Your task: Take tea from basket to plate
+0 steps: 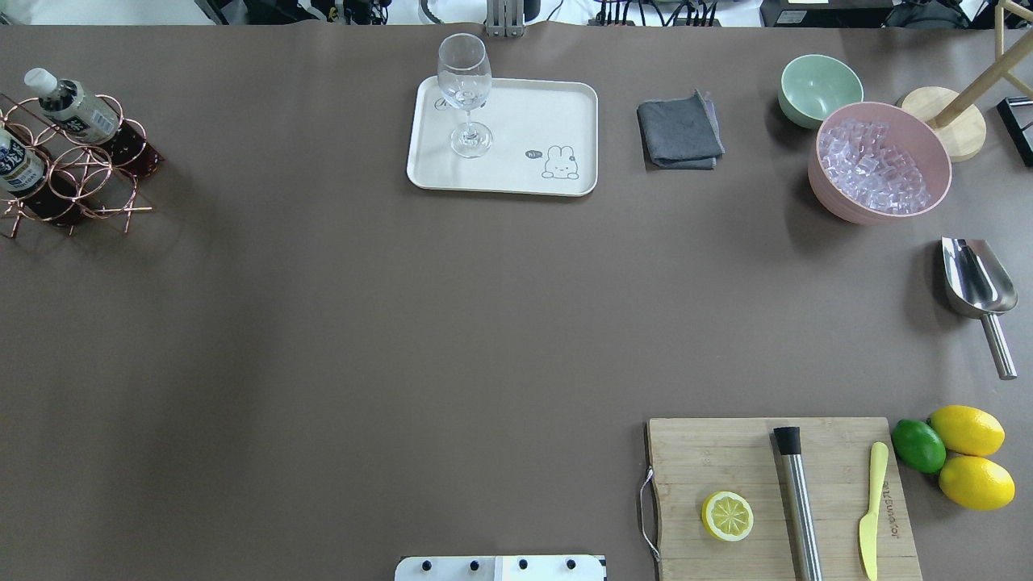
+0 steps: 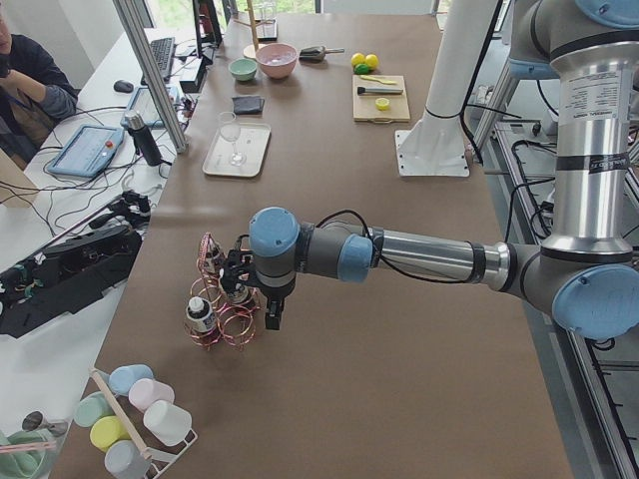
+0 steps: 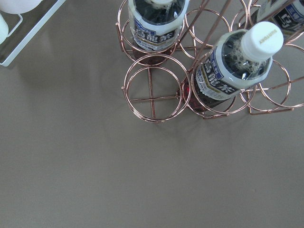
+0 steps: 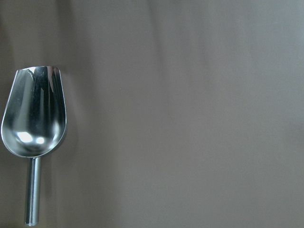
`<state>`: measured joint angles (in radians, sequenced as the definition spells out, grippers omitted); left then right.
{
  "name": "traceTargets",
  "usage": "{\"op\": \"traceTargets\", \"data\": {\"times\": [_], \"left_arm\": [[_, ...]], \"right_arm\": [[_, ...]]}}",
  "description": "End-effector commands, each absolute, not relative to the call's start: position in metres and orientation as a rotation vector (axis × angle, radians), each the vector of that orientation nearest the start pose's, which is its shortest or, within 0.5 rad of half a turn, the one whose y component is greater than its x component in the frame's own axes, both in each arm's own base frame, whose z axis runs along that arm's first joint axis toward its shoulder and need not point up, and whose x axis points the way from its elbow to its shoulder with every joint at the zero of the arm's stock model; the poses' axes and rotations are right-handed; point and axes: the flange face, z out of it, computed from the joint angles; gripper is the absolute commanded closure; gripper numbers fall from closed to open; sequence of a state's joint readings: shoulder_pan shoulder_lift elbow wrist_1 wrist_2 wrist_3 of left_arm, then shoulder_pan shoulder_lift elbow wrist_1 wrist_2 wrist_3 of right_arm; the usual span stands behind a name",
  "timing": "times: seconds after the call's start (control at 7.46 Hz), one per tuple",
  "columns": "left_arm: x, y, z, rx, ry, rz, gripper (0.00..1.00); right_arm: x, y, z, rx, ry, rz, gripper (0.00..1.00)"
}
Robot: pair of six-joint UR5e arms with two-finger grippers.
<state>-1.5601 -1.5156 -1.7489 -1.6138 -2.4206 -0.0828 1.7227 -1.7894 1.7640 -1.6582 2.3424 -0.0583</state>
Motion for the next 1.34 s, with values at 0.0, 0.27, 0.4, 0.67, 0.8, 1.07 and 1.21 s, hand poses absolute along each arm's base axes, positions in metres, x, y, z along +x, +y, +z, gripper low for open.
{"op": "traceTargets", "data": {"times": [0.0, 0.27, 0.4, 0.67, 0.8, 1.07, 1.21], "left_arm": [[-0.053, -0.476, 0.587, 0.115, 0.854, 0.001, 0.02], [-0.053, -0.476, 0.588, 0.114, 0.852, 0.002, 0.02], [-0.053, -0.476, 0.588, 0.116, 0.852, 0.003, 0.02], [-0.053, -0.476, 0.586, 0.117, 0.854, 0.004, 0.02], [-0.053, -0.476, 0.586, 0.118, 0.854, 0.006, 0.02], [-0.056, -0.475, 0.580, 0.132, 0.854, 0.004, 0.02], [-0.058, -0.458, 0.567, 0.159, 0.855, 0.013, 0.02]], "right_arm": [[0.122, -0.377, 0.668, -0.023, -0.780, 0.131, 0.00], [0.122, -0.377, 0.668, -0.023, -0.781, 0.132, 0.00], [0.122, -0.377, 0.668, -0.023, -0.781, 0.132, 0.00], [0.122, -0.377, 0.668, -0.023, -0.781, 0.132, 0.00], [0.122, -0.377, 0.668, -0.023, -0.781, 0.132, 0.00], [0.122, -0.377, 0.668, -0.023, -0.781, 0.132, 0.00], [0.122, -0.377, 0.668, -0.023, -0.781, 0.130, 0.00]]}}
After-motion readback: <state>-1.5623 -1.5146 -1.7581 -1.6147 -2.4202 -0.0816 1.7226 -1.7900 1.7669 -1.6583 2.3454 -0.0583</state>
